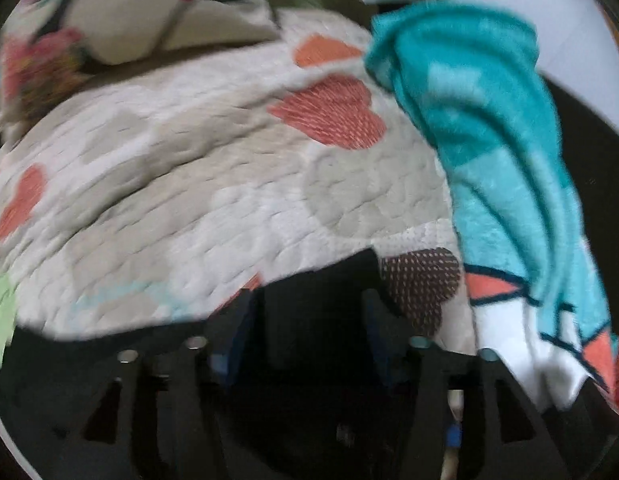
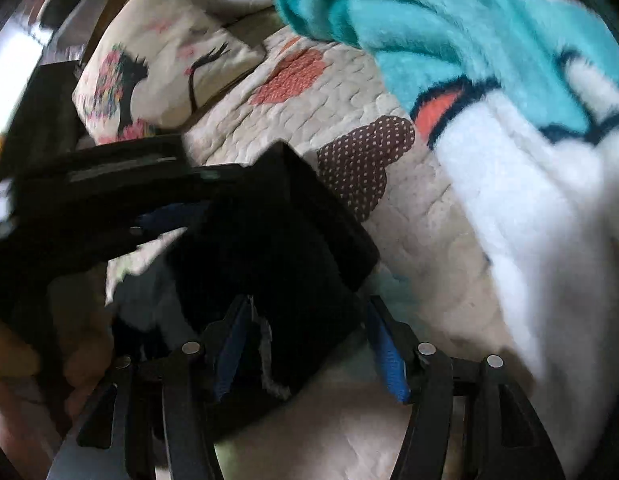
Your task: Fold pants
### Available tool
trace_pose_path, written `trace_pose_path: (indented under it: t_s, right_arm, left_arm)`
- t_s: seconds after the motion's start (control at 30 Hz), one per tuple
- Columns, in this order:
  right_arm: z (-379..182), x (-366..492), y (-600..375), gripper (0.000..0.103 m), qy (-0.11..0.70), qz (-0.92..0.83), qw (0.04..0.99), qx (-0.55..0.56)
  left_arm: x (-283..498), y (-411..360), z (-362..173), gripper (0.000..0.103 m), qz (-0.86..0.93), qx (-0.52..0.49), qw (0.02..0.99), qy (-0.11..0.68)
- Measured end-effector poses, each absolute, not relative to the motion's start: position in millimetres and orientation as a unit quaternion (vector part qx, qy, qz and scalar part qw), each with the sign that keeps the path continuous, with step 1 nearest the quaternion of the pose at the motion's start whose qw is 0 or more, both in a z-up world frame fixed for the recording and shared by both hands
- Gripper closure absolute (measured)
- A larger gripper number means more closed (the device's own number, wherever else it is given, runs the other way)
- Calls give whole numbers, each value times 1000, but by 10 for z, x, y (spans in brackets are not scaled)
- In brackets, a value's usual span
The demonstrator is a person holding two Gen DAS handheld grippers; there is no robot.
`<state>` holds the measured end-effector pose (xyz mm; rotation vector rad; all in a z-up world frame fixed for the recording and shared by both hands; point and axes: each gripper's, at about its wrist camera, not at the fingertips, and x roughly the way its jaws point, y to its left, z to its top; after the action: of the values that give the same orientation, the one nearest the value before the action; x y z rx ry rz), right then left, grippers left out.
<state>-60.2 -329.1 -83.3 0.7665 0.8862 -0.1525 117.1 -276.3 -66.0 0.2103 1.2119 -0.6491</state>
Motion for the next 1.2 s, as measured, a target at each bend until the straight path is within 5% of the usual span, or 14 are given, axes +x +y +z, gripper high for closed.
trace_pose_path:
  t_s: [0.1,0.17,0.23,0.3,0.73,1.0,1.2]
  right_arm:
    - [-831,-508,-3326,35,404,-54,835,371]
    - [-845,-468,-3376,40,402,-34,826,395]
    - [-852,-422,-3412,75,408,-12,813,414]
    - [-802,-394,-3388,77,408,3,814,413]
    - [321,-349,-2222,79,357,160,889,237]
    - [197,-177,-1071,79,403,246,875,109]
    - [-196,-128,-516,68,438,268,858,22]
  left_arm:
    - [1227,-2965,-812,35,-298,142,750,572]
    - [1202,-3003,-783,45,-308,161,745,569]
    - [1202,-2921,-719,61,-317,150,743,571]
    - [1196,-2793,-621,67,-319,130,749,566]
    - [1003,-902,375,69,-288,-88,813,498]
    - [912,470,-182,63,-230,-244,792,511]
    - [872,1026,-489,63,-195,-314,777,509]
